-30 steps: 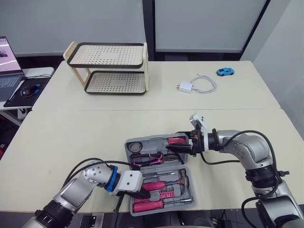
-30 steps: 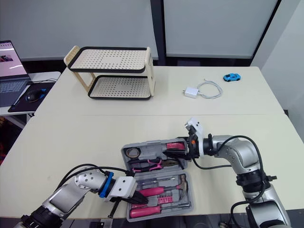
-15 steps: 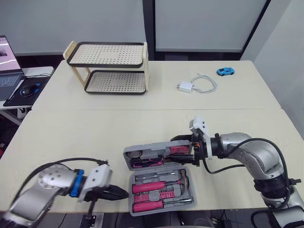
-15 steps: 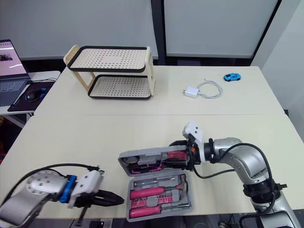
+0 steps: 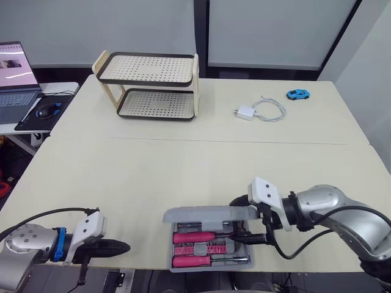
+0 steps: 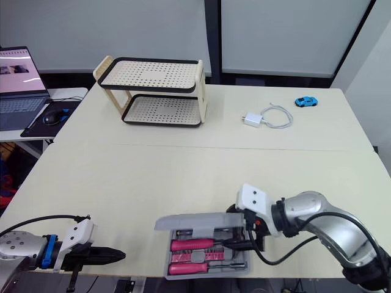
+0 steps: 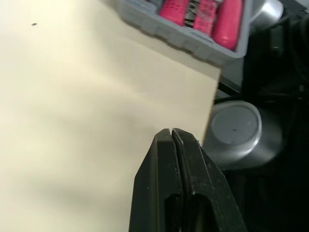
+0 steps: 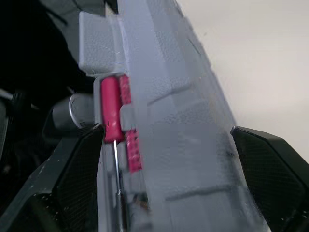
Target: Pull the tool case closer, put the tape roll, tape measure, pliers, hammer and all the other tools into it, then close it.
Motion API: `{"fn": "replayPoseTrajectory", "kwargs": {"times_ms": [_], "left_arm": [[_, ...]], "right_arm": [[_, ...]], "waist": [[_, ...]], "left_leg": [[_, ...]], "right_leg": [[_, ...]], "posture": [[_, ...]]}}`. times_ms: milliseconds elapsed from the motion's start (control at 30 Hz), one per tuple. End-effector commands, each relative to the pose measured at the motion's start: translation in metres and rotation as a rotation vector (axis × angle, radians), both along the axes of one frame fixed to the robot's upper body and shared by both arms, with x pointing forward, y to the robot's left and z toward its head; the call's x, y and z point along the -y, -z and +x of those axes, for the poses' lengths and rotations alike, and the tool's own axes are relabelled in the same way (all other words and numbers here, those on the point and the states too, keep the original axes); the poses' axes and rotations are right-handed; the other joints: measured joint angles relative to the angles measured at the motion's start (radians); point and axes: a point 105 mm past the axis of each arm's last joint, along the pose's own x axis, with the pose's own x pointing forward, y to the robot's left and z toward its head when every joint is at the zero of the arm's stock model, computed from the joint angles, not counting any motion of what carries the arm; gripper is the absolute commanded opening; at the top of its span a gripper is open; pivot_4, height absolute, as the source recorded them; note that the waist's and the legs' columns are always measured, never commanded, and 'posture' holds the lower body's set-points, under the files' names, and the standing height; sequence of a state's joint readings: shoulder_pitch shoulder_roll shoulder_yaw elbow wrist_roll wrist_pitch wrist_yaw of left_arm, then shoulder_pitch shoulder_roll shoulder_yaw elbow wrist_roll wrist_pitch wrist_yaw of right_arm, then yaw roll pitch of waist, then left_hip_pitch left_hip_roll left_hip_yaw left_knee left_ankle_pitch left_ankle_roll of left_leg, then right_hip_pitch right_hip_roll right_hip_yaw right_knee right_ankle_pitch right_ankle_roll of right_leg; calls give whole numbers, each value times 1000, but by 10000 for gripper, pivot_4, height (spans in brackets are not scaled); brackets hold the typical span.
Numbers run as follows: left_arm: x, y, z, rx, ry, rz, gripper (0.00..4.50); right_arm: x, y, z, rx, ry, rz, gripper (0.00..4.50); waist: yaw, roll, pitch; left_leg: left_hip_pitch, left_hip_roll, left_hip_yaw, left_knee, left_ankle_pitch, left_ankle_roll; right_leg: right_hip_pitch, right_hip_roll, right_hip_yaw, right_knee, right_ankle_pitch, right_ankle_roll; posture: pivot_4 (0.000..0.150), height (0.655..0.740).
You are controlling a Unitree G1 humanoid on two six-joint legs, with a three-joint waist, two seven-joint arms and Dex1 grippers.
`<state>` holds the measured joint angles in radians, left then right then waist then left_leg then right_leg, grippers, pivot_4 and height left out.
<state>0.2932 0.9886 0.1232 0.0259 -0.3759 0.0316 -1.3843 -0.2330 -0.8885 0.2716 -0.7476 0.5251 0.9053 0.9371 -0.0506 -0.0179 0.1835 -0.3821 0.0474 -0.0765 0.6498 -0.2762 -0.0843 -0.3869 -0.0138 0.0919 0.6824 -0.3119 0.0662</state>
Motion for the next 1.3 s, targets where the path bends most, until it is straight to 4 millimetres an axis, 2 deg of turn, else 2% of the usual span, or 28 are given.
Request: {"fn": "replayPoseTrajectory", "kwargs": {"times_ms": [33, 200, 267, 433, 600, 833, 1067, 1300], "left_arm": [[7, -4, 6, 31, -14, -17, 0], [16, 0, 7, 40, -23, -27, 0], [20, 1, 7, 42, -18, -28, 0], [38, 8, 8, 78, 15, -14, 0], [66, 15, 13, 134, 43, -18, 0], [93, 19, 24, 179, 72, -36, 0], [110, 19, 29, 191, 110, -62, 0], [124, 14, 35, 206, 130, -90, 0]], "right_arm": [[6, -19, -12, 84, -47, -27, 44691], [28, -30, -38, 32, -86, -118, 44691], [38, -28, -32, 42, -29, -157, 44691], [61, 0, -6, 188, 67, -315, 44691], [72, 36, 6, 282, 42, -459, 27865], [53, 63, 3, 284, -30, -431, 14590], [32, 71, -3, 251, -61, -359, 184], [34, 66, -5, 242, -56, -363, 184]], "waist": [[0, -1, -1], [8, -1, -1], [8, -2, -1], [10, -4, -3], [12, -4, -3], [13, -4, -3], [18, -4, -2], [19, -4, -2]], "left_leg": [[0, 0, 0, 0, 0, 0], [2, 0, 0, 0, 0, 0], [2, 0, 0, 1, 0, 0], [2, 0, 0, 2, 0, 0], [1, 0, 2, 6, 0, 0], [1, 0, 2, 9, 0, 0], [0, -1, 2, 10, 0, 0], [0, -1, 2, 11, 0, 0]], "right_leg": [[1, 0, 0, 0, 0, 0], [2, 0, -1, 1, 0, 0], [2, 0, -1, 1, 0, 0], [3, 0, 0, 0, 0, 0], [3, 0, 2, 0, 1, 1], [3, 1, 3, 0, 1, 2], [3, 0, 4, -1, 1, 2], [3, 0, 3, -1, 1, 2]], "posture": [[1500, 7350], [1500, 7350], [1500, 7350], [1500, 7350], [1500, 7350], [1500, 7350], [1500, 7350], [1500, 7350]]}}
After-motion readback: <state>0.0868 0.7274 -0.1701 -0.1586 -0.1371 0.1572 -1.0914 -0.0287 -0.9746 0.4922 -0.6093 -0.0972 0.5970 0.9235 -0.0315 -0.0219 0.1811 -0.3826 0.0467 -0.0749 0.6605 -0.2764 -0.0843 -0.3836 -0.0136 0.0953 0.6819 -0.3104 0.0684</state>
